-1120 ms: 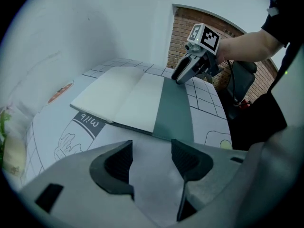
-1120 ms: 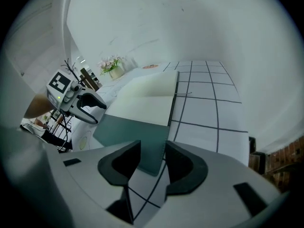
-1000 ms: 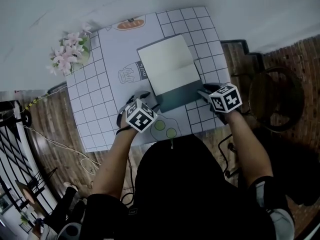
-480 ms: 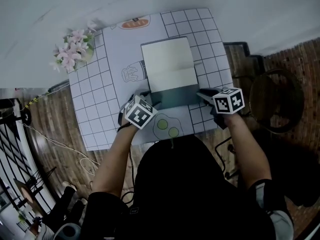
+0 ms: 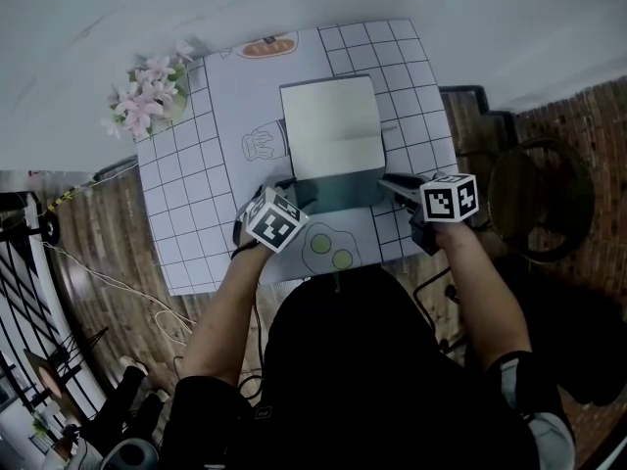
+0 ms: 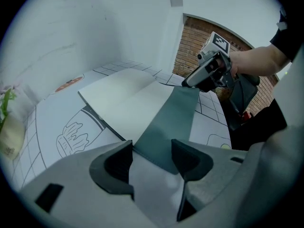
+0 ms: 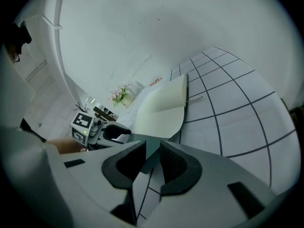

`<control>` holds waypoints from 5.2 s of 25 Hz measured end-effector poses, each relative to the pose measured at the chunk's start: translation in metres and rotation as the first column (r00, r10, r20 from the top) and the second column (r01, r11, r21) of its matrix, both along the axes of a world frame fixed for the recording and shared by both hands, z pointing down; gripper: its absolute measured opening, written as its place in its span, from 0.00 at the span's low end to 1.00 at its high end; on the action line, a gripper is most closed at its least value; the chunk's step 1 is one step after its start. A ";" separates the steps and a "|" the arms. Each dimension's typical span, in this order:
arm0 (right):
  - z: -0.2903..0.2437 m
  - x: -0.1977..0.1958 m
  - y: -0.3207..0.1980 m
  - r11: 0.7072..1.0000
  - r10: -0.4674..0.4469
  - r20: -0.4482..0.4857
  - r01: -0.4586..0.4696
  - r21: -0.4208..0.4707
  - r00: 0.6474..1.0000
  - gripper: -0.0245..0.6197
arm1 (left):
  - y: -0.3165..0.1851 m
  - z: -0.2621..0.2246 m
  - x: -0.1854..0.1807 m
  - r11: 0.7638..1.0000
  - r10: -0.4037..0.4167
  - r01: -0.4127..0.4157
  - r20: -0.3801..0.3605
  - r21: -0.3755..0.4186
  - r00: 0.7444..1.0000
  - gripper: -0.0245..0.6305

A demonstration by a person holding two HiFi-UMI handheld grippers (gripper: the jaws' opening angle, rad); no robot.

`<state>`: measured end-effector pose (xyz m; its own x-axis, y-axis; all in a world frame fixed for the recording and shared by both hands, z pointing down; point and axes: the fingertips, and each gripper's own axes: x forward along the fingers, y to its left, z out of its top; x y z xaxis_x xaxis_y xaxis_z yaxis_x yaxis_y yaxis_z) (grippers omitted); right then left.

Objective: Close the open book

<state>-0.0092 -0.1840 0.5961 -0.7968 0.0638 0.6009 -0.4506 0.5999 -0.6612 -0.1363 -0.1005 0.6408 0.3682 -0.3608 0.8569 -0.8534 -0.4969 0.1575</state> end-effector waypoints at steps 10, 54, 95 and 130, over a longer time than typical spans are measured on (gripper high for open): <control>0.036 0.016 0.013 0.999 0.027 -0.158 -0.030 -0.016 0.987 0.17 | 0.005 0.000 -0.008 0.999 -0.028 0.028 -0.006 0.016 1.000 0.41; 0.021 -0.007 0.010 0.995 0.032 -0.195 -0.012 0.099 0.980 0.26 | 0.001 -0.013 0.089 0.936 0.291 -0.319 0.183 0.148 0.939 0.40; 0.027 -0.022 0.021 0.990 0.138 -0.154 -0.132 0.050 0.978 0.05 | 0.019 -0.002 0.014 0.991 0.094 -0.108 0.157 0.085 0.983 0.41; -0.084 0.014 -0.044 0.917 0.261 0.118 -0.285 0.280 0.958 0.05 | -0.084 -0.135 0.023 0.914 0.178 -0.272 0.306 0.301 0.935 0.17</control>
<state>0.0044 -0.2278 0.5120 -0.8026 -0.3314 0.4960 -0.5791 0.6320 -0.5149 -0.1128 -0.1849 0.5054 0.2489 -0.5768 0.7780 -0.6984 -0.6635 -0.2684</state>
